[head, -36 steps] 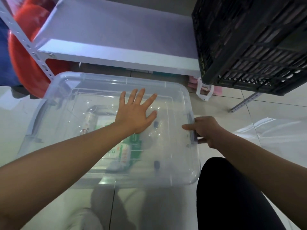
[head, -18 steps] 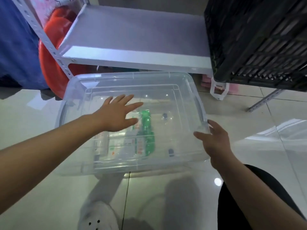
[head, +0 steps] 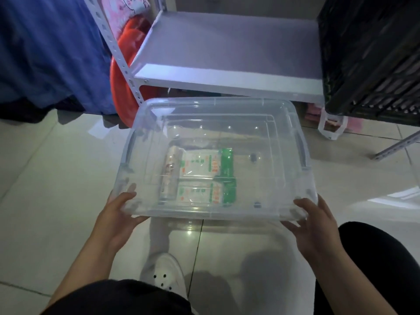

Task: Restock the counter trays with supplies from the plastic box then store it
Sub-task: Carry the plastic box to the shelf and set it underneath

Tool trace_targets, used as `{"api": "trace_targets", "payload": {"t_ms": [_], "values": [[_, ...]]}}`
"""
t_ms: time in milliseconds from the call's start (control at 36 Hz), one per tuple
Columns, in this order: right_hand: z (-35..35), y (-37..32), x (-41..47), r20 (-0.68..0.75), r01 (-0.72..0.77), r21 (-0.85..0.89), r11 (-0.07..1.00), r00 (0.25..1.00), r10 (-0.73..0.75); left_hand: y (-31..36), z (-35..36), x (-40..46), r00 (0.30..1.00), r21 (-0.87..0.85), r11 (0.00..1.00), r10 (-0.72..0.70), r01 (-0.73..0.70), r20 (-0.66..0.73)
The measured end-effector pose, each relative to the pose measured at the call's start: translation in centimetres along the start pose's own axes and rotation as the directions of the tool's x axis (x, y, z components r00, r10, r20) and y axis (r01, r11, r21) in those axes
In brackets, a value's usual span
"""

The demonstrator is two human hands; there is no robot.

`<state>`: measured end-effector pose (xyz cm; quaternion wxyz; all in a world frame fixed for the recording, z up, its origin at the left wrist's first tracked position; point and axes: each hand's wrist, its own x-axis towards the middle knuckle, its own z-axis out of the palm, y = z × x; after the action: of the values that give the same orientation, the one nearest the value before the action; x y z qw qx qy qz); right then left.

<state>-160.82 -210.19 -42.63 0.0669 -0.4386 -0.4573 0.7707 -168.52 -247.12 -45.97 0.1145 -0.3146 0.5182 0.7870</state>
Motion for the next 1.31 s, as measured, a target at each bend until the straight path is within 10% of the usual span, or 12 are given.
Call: {"api": "trace_targets", "payload": {"t_ms": [611,861,1111,1306], "values": [[2.9,-14.4,-9.0,0.222,0.374,0.333,0.866,0.861,-0.458,17.1,7.9,-8.3,0.924,0.062,0.981,0.149,-0.182,0.352],[1.6,-12.4,-4.1,0.378,0.667,-0.152,0.729,0.721,-0.581,15.7,9.4,-5.5,0.773,0.189,0.837,0.354,-0.513,0.527],[1.5,-10.5,-2.0,0.615,0.791,-0.564,-0.238,0.210,-0.760,15.8,9.8,-6.6,0.752,0.560,0.503,0.469,-0.658,0.463],[3.2,-13.1,-1.8,0.684,0.648,-0.542,-0.535,-0.030,-0.729,17.7,10.8,-6.2,0.550,0.702,0.073,0.680,-0.709,0.485]]}}
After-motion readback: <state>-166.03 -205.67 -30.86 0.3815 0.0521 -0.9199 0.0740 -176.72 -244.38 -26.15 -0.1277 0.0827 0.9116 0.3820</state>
